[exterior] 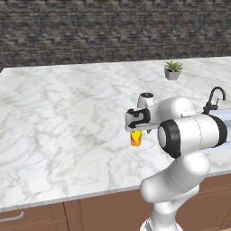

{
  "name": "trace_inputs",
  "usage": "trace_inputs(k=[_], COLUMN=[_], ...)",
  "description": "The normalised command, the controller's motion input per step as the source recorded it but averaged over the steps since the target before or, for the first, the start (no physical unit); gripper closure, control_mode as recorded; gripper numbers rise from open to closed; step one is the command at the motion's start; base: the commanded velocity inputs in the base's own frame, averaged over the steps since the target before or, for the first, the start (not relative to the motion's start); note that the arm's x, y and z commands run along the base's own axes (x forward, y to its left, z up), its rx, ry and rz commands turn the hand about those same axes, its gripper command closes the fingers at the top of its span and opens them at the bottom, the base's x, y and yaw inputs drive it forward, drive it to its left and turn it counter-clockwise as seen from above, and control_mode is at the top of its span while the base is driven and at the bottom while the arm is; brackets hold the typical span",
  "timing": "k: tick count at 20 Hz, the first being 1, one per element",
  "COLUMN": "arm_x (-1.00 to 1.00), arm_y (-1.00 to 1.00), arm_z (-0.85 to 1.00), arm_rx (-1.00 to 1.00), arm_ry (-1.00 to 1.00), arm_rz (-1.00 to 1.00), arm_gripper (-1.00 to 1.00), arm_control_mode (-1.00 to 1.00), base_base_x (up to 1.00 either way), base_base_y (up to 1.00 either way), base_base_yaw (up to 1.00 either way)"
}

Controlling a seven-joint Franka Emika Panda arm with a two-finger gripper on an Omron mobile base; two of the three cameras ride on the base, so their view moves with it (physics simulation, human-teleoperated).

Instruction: Pick the cup and teapot and place them in the sink. Then turn on the water.

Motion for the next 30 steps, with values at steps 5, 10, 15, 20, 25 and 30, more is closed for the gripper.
trace_inputs(k=[5,10,15,20,25,30], arm_x=[0.00,0.00,0.00,0.00,0.00,-0.02], arm_y=[0.00,0.00,0.00,0.00,0.00,0.00], arm_z=[0.00,0.00,0.00,0.01,0.14,0.33], arm_rx=[0.00,0.00,0.00,0.00,0.00,0.00], arm_ry=[0.00,0.00,0.00,0.00,0.00,-0.05], arm_rz=[0.00,0.00,0.00,0.00,0.00,0.00], arm_gripper=[-1.00,1.00,1.00,1.00,1.00,1.00], arm_control_mode=[-1.00,-1.00,-1.00,-1.00,-1.00,-1.00], base_base_x=[0.00,0.00,0.00,0.00,0.00,0.00], base_base_y=[0.00,0.00,0.00,0.00,0.00,0.00], base_base_yaw=[0.00,0.00,0.00,0.00,0.00,0.00])
